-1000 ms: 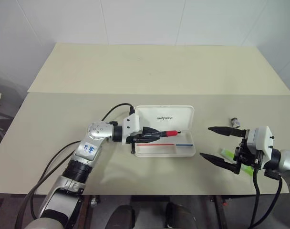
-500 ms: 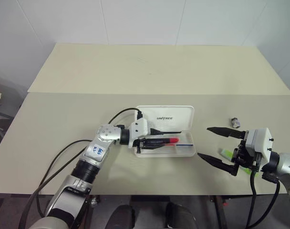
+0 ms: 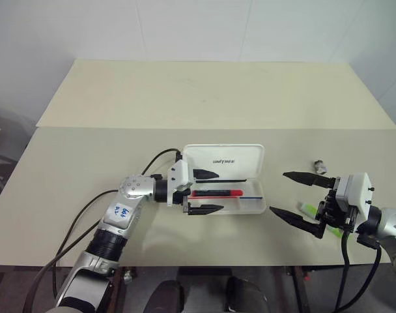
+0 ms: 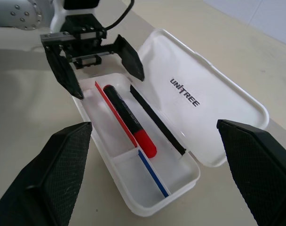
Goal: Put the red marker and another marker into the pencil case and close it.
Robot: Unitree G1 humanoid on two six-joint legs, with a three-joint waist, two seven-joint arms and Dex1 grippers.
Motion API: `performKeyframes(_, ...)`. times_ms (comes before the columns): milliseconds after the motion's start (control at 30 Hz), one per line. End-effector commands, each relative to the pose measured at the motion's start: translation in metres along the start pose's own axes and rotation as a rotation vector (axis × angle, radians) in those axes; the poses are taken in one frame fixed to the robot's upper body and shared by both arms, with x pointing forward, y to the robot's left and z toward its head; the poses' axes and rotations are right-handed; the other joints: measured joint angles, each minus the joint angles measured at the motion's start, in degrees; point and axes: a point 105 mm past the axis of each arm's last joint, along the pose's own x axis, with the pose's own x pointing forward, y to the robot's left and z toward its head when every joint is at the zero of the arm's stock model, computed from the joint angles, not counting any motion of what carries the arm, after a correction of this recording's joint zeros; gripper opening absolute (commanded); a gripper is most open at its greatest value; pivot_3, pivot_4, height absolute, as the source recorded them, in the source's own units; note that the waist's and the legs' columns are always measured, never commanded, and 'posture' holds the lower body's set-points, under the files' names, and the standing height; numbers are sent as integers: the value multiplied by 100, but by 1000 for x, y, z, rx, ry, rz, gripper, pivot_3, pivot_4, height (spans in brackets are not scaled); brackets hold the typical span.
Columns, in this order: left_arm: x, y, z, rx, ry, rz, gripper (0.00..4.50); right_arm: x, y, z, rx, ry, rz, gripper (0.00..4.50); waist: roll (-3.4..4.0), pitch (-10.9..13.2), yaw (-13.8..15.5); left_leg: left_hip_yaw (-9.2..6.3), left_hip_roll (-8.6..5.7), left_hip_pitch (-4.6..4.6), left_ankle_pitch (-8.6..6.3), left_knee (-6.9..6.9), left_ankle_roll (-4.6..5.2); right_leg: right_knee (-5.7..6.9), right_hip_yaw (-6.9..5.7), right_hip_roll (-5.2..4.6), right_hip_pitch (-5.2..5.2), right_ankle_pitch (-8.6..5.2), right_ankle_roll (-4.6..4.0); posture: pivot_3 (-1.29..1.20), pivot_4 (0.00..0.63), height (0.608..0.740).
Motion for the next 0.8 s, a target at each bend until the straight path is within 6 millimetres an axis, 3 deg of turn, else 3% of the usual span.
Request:
performKeyframes(33,-18,-4,21,32,-48,1,4489,-7,-2,-3,40,11,18,4500,-1,0,5,-5,1,-1,0,6,0,0,-2,0,3,0,0,0,150,740)
performKeyframes(133,-27,-11,27,33,-47,-5,4489,-19,-7,-8,67,47,13,4500,1,0,7,-8,0,-1,-1,7,1,0,-2,0,5,0,-1,0,150,740)
performKeyframes(267,-57,-21,30,40,-10,4,4489,-48,-17,-29,109,181,8,4500,1,0,-17,-8,0,0,-5,0,7,-7,2,-1,5,0,-1,0,150,740)
performKeyframes(500,-87,-21,38,58,25,37,4489,-77,-39,-57,119,333,-7,4500,4,2,-19,-8,0,0,-5,4,8,-6,0,-1,9,3,-4,0,150,740)
performKeyframes(800,-94,-20,55,94,41,43,4489,-78,-52,-84,145,367,-14,4500,5,2,-111,-7,4,-1,-5,3,7,-8,-2,2,7,5,-4,0,150,740)
